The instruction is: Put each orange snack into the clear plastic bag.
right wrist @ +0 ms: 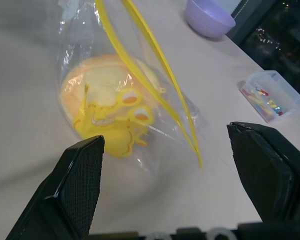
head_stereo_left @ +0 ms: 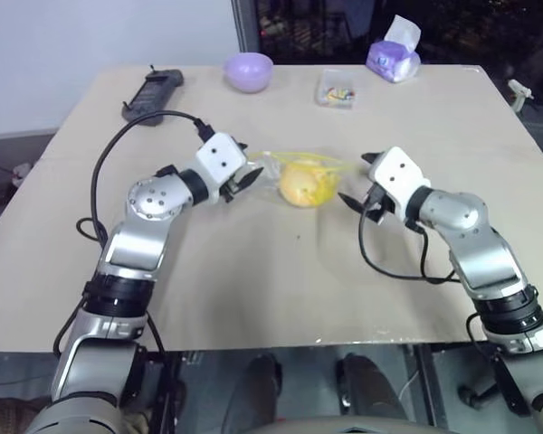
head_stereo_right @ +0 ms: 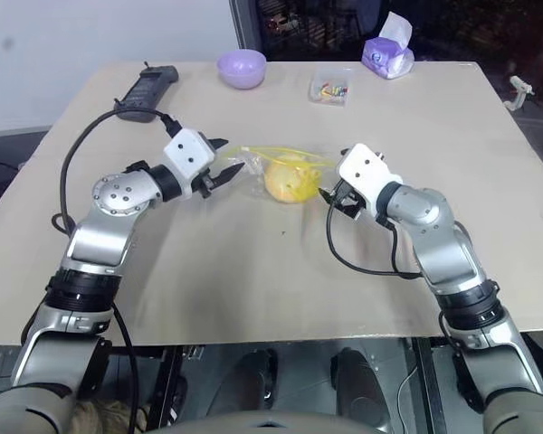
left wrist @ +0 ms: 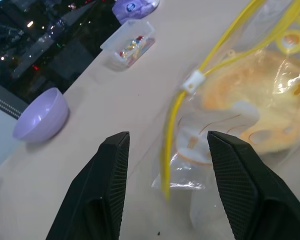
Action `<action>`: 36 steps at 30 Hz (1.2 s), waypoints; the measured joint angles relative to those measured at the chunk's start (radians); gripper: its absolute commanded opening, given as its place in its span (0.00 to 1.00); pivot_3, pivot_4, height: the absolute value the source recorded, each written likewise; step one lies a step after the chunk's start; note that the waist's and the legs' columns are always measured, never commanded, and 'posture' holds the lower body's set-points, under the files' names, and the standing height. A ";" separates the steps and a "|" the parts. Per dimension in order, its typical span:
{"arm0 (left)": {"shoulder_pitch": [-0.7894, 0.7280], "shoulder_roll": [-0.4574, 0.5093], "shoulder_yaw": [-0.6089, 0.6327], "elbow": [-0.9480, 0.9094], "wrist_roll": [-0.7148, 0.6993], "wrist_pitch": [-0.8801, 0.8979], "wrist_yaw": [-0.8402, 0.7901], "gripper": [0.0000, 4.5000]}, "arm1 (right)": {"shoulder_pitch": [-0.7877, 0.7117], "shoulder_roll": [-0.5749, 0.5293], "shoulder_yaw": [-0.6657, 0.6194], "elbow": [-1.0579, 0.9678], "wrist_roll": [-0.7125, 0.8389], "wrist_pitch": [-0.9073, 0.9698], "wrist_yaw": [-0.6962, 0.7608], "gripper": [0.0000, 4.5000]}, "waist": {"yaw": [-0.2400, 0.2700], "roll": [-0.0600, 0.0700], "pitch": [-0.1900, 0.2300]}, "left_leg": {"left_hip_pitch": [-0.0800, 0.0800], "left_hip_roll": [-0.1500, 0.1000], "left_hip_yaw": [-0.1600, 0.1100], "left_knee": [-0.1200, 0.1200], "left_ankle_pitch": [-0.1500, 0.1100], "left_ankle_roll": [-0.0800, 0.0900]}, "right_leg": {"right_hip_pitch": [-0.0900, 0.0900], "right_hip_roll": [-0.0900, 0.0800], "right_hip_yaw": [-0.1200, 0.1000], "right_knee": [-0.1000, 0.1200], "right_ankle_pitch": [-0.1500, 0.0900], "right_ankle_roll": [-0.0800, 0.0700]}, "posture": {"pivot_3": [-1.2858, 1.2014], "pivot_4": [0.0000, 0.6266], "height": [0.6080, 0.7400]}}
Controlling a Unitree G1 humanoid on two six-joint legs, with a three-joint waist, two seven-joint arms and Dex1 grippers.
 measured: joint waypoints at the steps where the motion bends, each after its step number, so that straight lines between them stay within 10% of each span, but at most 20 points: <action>1: -0.002 0.000 0.000 0.000 0.000 0.000 -0.003 0.57 | -0.002 -0.002 0.001 0.002 -0.001 -0.008 0.004 0.95 | 0.000 0.000 0.000 | 0.000 0.000 0.000 0.000 0.000 0.000 | 0.000 0.000 0.000 0.000 0.000 0.000 | 0.52 0.24 1.00; 21: -0.013 0.024 0.006 0.002 -0.004 0.000 -0.020 0.57 | -0.086 0.004 0.035 0.173 -0.053 -0.104 0.021 0.95 | 0.000 0.000 0.000 | 0.000 0.000 0.000 0.000 0.000 0.000 | 0.000 0.000 0.000 0.000 0.000 0.000 | 0.52 0.24 1.00; 25: -0.013 0.024 0.006 0.004 0.000 0.000 -0.020 0.44 | -0.091 0.006 0.038 0.209 -0.066 -0.138 0.019 0.57 | 0.001 0.000 0.000 | 0.000 0.000 0.000 0.000 0.000 0.000 | 0.000 0.000 0.000 0.000 0.000 0.000 | 0.52 0.24 1.00; 30: -0.013 0.023 0.006 0.004 0.000 0.000 -0.021 0.00 | -0.098 0.010 0.038 0.220 -0.074 -0.147 0.022 0.01 | 0.000 0.000 0.000 | 0.000 0.000 0.000 0.000 0.000 0.000 | 0.000 0.000 0.000 0.000 0.000 0.000 | 0.52 0.24 1.00; 36: -0.013 0.023 0.006 0.005 -0.002 0.000 -0.023 0.00 | -0.104 0.016 0.038 0.220 -0.077 -0.154 0.026 0.01 | 0.000 0.000 0.000 | 0.000 0.000 0.000 0.000 0.000 0.000 | 0.000 0.000 0.000 0.000 0.000 0.000 | 0.52 0.24 1.00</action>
